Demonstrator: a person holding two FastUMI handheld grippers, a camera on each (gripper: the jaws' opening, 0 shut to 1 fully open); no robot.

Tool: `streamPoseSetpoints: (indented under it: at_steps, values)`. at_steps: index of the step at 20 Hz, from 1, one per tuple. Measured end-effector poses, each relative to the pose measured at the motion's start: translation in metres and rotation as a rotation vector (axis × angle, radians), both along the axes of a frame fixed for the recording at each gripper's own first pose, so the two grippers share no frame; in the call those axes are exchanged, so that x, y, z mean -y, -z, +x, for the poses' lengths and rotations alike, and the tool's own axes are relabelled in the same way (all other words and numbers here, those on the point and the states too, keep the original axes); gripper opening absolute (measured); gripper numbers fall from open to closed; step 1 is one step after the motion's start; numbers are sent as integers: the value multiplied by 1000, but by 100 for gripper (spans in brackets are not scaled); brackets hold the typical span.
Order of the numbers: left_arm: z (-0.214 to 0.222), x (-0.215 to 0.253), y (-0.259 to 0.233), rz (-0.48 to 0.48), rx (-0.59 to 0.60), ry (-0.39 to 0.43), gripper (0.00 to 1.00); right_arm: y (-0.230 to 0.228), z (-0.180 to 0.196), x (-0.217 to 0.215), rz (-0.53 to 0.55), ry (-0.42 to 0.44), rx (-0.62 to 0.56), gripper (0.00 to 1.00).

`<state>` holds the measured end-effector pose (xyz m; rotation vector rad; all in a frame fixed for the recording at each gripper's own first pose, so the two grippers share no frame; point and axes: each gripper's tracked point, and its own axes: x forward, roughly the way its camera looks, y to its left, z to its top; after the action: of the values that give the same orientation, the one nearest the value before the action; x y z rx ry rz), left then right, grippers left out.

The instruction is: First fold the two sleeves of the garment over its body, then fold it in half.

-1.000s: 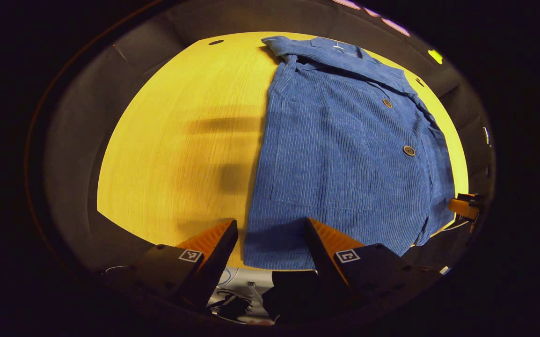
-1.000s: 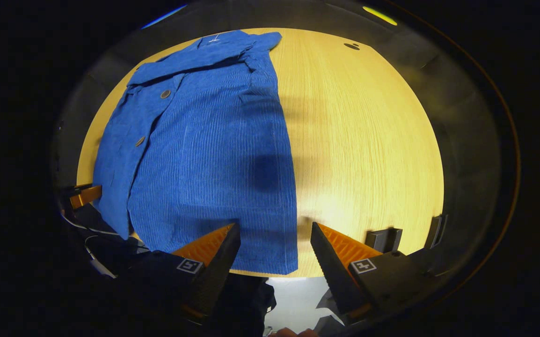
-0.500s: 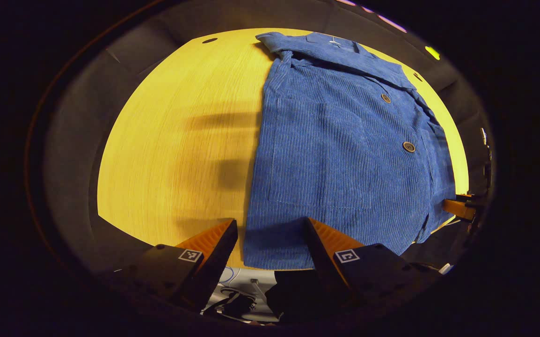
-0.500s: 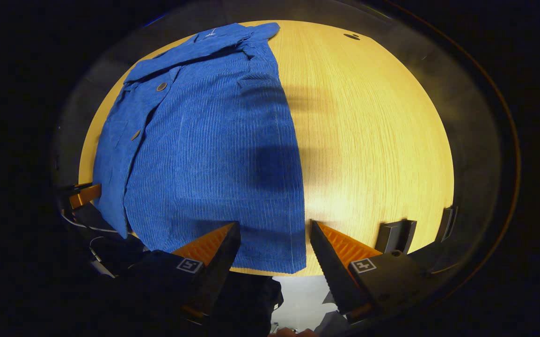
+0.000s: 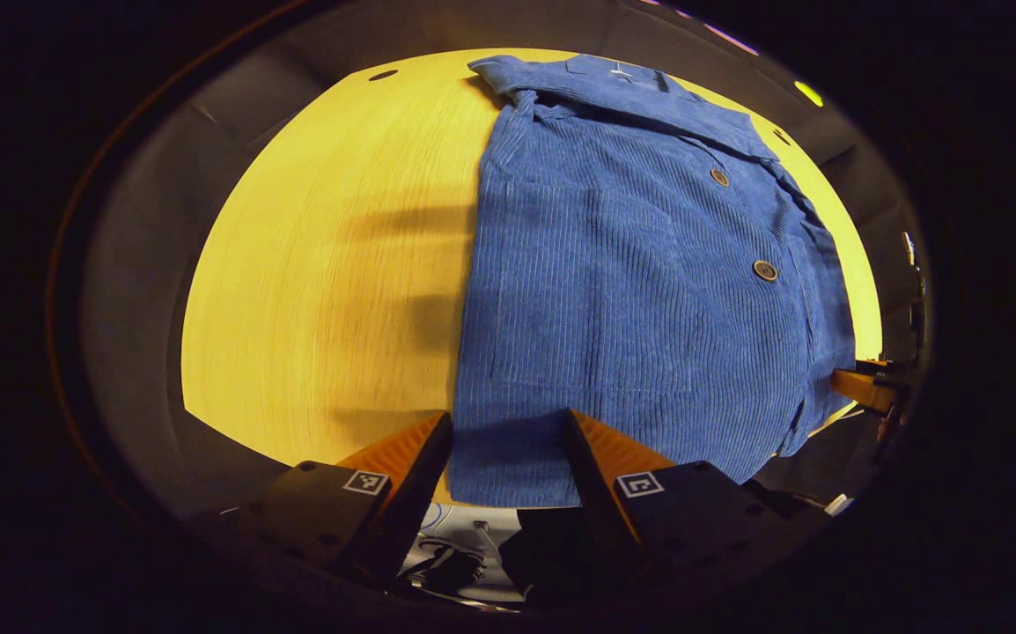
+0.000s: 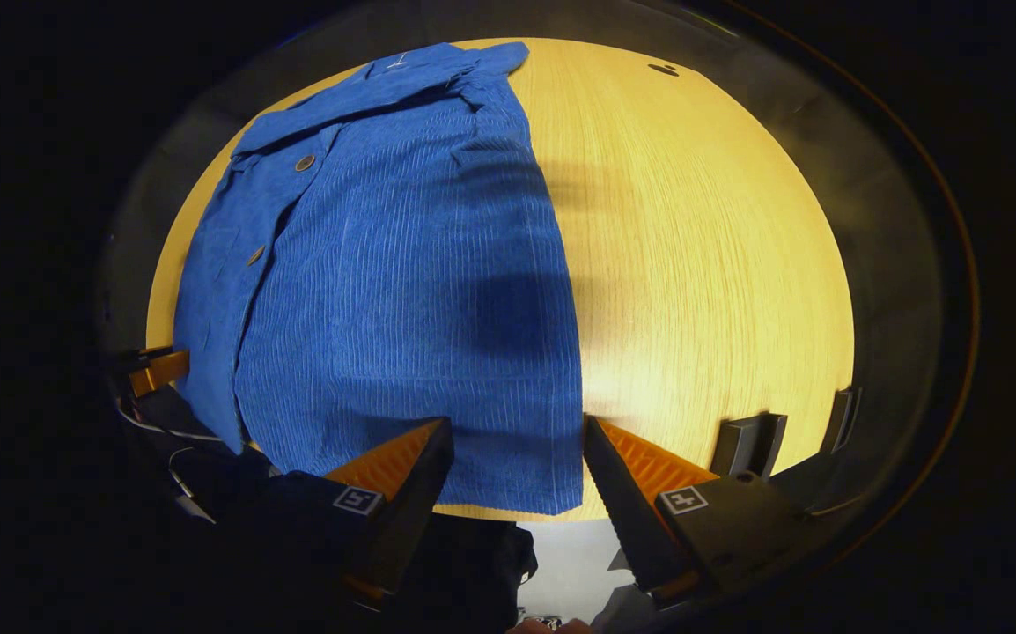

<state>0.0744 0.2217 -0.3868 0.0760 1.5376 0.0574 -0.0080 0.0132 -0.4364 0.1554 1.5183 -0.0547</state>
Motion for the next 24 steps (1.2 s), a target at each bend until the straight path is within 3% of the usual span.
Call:
streamPoseSetpoints:
  at_steps: [9,10,11,12,15,16,18,19,20,21,22,23,24]
  values:
    - [-2,0,0,2,26,1,74,1,0,-1,-4,17,-1,99]
    - [-2,0,1,3,23,0,74,0,0,-1,-4,17,1,89]
    - [-2,1,1,1,20,-9,74,0,0,-1,-5,19,1,89]
    - [-1,1,2,-1,17,-9,69,1,0,-1,-6,22,-2,99]
    - [3,8,-2,-10,14,46,63,1,0,-3,1,27,-22,95]
    - [3,10,2,-9,22,60,52,0,0,-5,4,41,-24,100]
    - [2,15,2,-13,23,92,30,-3,3,-14,34,43,-17,65]
    - [3,17,5,-12,25,96,25,1,5,-19,45,74,-1,38]
    - [3,17,3,-17,21,96,14,-1,6,-18,44,80,4,12]
    - [5,19,-1,-43,29,75,14,0,4,-20,51,55,0,12]
    - [5,19,2,-60,16,36,3,-1,5,-18,58,54,-2,12]
    - [9,22,3,-101,18,8,3,3,7,-20,80,87,-3,12]
    - [6,26,5,-150,9,-25,0,1,4,-21,93,121,-8,2]
